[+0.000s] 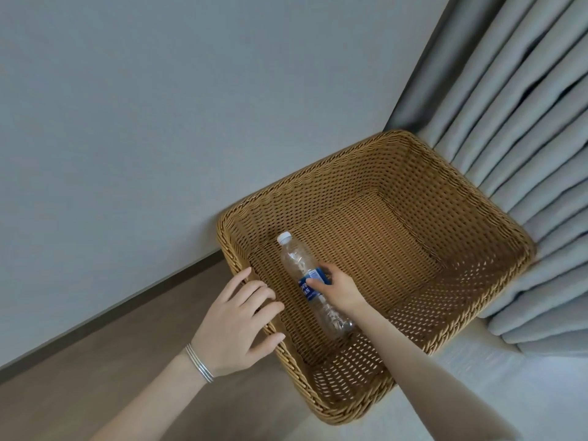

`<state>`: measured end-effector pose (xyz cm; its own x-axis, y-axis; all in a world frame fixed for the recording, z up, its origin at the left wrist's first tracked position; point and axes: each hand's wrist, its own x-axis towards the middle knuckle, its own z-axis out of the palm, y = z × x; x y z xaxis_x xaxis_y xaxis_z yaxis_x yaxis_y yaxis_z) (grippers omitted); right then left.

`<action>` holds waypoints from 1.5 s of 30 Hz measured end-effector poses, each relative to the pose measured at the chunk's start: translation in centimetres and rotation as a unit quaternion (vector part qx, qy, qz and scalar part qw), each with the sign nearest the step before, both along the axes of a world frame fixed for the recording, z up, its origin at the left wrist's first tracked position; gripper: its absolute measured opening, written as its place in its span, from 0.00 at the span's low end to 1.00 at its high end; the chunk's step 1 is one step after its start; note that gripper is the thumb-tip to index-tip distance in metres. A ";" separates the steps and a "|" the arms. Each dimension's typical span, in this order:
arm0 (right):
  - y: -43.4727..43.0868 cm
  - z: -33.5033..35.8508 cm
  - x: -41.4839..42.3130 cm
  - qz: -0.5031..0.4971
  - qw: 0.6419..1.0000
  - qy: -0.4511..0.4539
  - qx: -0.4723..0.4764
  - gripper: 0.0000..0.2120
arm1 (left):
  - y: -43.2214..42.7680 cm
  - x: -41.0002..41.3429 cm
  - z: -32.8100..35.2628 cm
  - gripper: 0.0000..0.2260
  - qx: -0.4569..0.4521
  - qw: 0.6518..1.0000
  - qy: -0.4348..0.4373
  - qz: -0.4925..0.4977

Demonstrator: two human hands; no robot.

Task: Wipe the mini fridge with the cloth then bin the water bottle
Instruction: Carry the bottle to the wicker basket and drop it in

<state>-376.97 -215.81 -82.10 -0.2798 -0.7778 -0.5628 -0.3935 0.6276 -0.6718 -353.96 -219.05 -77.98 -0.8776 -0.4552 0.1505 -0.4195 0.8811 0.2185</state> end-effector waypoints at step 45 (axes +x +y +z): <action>5.5 14.3 -1.4 0.091 0.991 0.093 0.038 0.30 | -1.6 -0.2 12.6 0.22 0.059 0.983 -0.175 0.012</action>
